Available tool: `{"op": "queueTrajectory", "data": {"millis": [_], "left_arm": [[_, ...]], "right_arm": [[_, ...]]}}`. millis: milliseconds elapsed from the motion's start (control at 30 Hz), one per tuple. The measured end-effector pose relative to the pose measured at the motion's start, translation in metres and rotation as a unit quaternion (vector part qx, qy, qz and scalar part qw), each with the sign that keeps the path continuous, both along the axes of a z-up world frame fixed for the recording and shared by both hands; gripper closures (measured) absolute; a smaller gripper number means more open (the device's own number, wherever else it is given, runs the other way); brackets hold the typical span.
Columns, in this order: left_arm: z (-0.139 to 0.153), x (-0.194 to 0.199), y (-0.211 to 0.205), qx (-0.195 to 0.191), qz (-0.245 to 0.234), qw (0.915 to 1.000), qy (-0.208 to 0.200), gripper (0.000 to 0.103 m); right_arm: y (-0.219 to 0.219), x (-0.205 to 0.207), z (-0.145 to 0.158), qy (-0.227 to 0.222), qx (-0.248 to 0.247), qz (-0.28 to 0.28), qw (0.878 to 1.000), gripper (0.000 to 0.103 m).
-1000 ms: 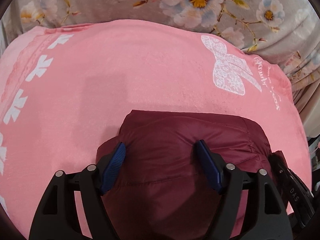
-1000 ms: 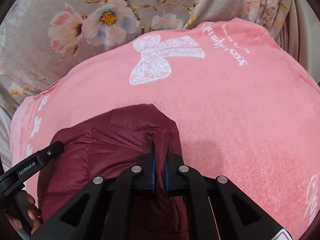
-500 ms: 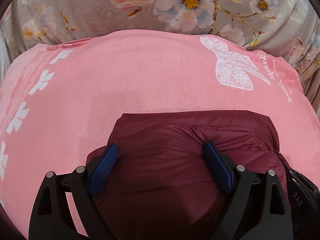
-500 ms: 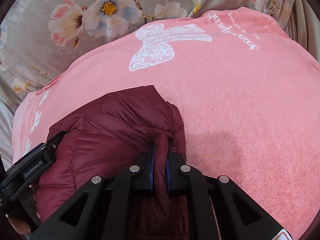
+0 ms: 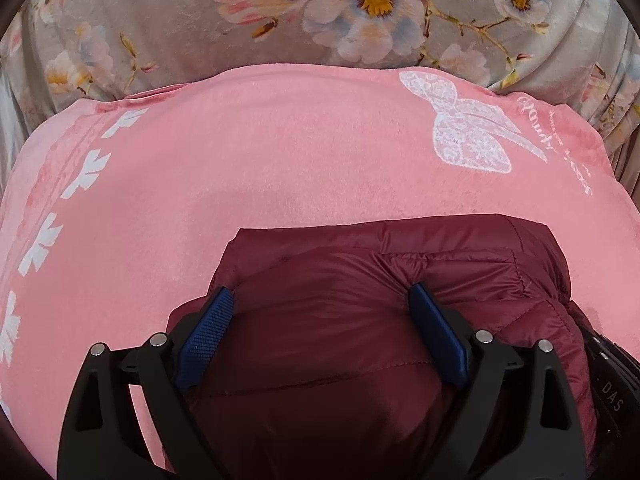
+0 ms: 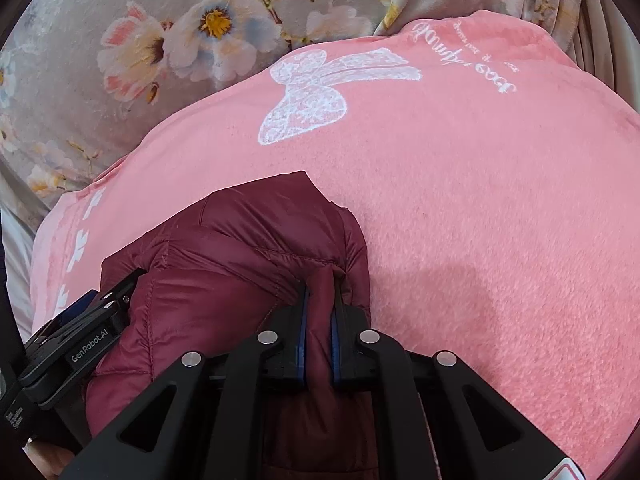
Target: Fold large clothes
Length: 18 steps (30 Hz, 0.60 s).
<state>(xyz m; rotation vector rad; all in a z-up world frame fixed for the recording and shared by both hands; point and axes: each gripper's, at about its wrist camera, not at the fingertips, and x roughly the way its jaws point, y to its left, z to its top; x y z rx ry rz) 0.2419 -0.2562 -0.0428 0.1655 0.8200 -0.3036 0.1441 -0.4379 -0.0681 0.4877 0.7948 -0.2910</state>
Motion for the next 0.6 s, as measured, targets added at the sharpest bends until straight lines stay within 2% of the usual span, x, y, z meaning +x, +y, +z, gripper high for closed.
{"op": "queueTrajectory", "data": {"millis": [600], "left_arm": [[-0.0008,-0.0001,-0.002,0.008,0.0,1.0,-0.003,0.015]], "right_arm": [[0.0004,-0.0005,-0.0001,-0.001,0.003,0.0,1.0,0.097]]}}
